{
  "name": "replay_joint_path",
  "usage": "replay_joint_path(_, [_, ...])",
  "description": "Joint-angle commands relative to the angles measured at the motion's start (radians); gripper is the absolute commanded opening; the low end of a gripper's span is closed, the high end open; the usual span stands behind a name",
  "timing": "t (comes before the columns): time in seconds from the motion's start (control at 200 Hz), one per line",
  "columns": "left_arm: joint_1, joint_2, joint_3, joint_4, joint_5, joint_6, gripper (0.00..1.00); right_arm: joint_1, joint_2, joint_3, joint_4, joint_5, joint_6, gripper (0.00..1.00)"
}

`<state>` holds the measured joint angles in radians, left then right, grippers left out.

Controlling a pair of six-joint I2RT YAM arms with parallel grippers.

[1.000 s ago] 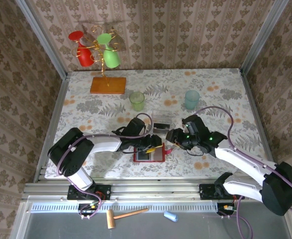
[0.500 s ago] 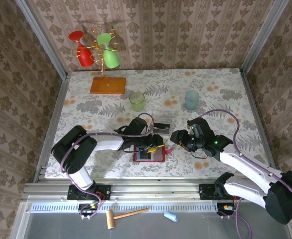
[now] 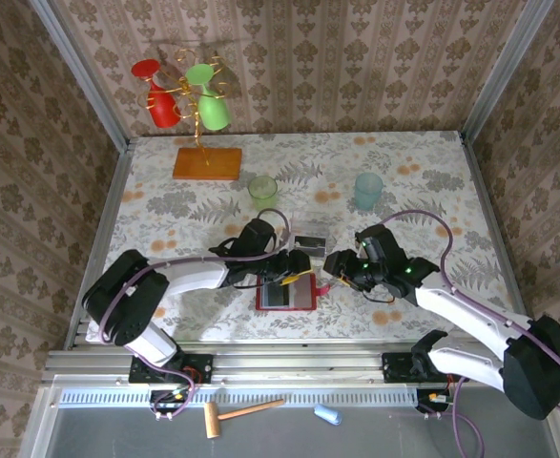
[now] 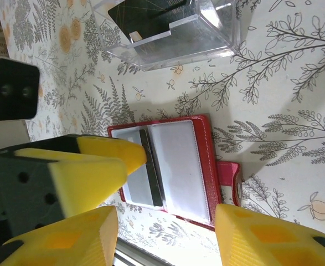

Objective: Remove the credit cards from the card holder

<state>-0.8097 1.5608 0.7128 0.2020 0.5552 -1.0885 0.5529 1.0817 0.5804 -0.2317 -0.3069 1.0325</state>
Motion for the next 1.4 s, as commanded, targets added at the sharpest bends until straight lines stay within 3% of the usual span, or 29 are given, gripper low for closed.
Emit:
replay_joint_path(0.0, [0.017, -0.049, -0.029, -0.060, -0.015, 0.016, 0.59, 0.012, 0.037, 0.010, 0.036, -0.024, 0.020, 0.49])
replay_joint_path(0.535, [0.082, -0.222, -0.151, -0.208, -0.093, 0.066, 0.50, 0.109, 0.280, 0.135, 0.107, -0.064, 0.015, 0.44])
replay_joint_path(1.395, [0.122, -0.222, -0.231, -0.207, -0.095, 0.084, 0.45, 0.183, 0.509, 0.233, 0.196, -0.153, 0.033, 0.42])
